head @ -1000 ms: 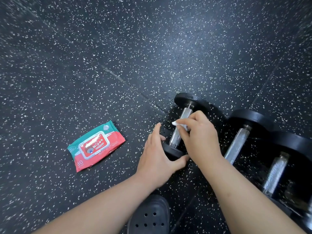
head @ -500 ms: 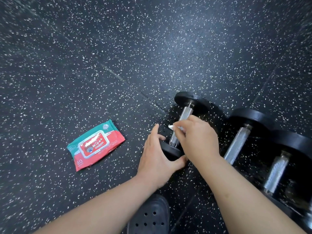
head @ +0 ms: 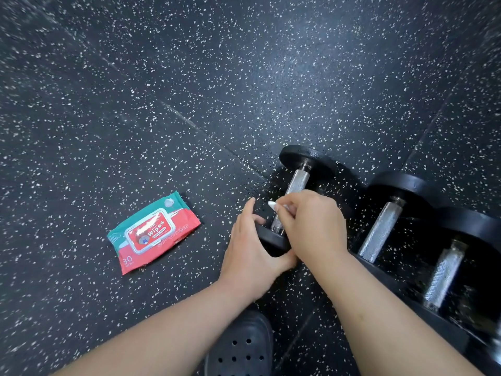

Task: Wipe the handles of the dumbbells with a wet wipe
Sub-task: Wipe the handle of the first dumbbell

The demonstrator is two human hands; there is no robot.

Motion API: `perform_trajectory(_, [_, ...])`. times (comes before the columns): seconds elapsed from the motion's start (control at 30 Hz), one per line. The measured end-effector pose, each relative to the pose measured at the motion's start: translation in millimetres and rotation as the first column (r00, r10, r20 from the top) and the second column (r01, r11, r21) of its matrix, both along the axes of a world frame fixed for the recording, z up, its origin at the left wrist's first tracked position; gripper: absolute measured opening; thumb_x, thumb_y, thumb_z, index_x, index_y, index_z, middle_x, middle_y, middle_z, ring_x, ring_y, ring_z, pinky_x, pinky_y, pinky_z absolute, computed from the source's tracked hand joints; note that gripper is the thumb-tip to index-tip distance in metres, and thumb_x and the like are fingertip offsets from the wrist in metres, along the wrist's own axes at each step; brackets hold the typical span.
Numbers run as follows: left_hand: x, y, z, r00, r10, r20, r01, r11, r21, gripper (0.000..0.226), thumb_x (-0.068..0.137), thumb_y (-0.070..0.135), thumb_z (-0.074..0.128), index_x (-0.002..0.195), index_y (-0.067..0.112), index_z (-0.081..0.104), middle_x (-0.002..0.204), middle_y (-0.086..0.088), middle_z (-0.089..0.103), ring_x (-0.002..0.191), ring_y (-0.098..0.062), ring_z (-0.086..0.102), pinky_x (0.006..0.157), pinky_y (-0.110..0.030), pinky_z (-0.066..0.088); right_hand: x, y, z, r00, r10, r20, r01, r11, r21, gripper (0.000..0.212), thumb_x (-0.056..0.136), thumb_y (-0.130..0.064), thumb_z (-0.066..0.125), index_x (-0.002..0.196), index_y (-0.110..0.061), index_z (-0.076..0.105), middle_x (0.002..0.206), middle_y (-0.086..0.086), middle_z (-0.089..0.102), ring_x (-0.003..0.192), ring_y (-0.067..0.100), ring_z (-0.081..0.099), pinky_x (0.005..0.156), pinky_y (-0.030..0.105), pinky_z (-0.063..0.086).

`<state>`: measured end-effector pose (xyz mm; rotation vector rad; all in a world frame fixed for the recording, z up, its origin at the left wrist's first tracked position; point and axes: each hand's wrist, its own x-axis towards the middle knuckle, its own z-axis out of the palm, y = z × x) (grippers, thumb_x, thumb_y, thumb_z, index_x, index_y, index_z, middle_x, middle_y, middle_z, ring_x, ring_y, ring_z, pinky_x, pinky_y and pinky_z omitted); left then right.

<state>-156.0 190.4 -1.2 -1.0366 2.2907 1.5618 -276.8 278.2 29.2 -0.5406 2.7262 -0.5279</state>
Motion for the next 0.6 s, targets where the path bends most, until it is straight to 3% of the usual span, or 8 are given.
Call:
perform_trajectory(0.13, [0, -1, 2, 1.000, 0.000, -0.014, 0.000, 1.000, 0.002, 0.135, 0.057, 0.077, 0.082, 0.164, 0.037, 0.011, 0.128, 0.028, 0.044, 0.128, 0.000, 0.046, 0.112, -0.032, 0.042, -9, -1, -4, 0.992, -0.070, -0.103, 0.061, 0.994, -0.090, 0.015, 0.096, -0.045, 0.072, 0.099, -0.033, 0.080, 0.086, -0.005, 0.069, 0.079, 0.024, 0.067, 0.069, 0.038, 0.056])
perform_trajectory(0.37, [0, -1, 0, 1.000, -0.006, -0.012, 0.006, 1.000, -0.001, 0.131, 0.059, 0.073, 0.083, 0.163, 0.039, 0.011, 0.127, 0.031, 0.043, 0.128, -0.001, 0.047, 0.112, -0.033, 0.043, 0, 17, -5, 0.989, -0.059, 0.136, 0.089, 0.969, -0.230, 0.007, 0.091, -0.044, 0.079, 0.093, -0.038, 0.078, 0.075, -0.016, 0.067, 0.070, 0.009, 0.066, 0.071, 0.039, 0.059])
perform_trajectory(0.6, [0, -3, 0, 1.000, -0.007, -0.013, 0.007, 1.000, 0.003, 0.132, 0.059, 0.077, 0.081, 0.163, 0.038, 0.011, 0.128, 0.029, 0.045, 0.128, 0.000, 0.047, 0.110, -0.033, 0.043, 0, 16, -6, 0.984, -0.173, 0.039, 0.177, 0.952, -0.249, 0.011, 0.096, -0.044, 0.073, 0.099, -0.033, 0.073, 0.080, -0.017, 0.068, 0.075, 0.013, 0.068, 0.073, 0.041, 0.059])
